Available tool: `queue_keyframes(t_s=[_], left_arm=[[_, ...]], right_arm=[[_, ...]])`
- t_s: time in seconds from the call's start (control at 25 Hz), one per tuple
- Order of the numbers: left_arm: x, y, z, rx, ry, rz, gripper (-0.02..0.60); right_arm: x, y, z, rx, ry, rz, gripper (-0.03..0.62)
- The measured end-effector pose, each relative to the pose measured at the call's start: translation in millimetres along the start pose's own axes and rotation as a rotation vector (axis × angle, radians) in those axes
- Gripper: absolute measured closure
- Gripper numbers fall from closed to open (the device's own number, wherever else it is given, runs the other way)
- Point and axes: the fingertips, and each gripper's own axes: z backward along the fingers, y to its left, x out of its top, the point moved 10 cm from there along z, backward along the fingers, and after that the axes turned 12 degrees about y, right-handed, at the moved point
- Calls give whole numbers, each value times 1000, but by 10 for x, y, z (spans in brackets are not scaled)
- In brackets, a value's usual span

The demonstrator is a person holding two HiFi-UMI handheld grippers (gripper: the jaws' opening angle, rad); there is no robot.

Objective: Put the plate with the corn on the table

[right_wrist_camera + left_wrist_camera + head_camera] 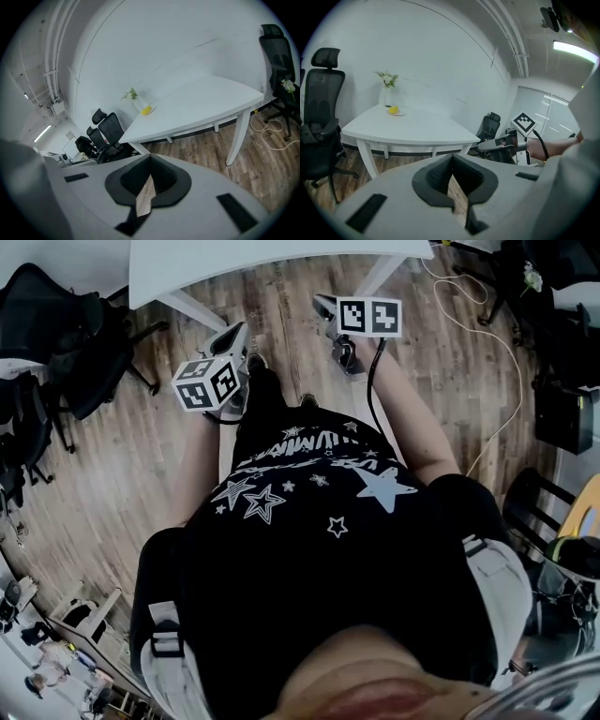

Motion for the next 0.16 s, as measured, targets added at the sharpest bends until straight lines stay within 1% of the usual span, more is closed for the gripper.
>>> queue_keyframes(t_s=[0.16], left_arm=[[-53, -11, 118, 19, -20, 9, 575]], right_arm=[[-76, 82, 17, -1, -2, 15, 588]])
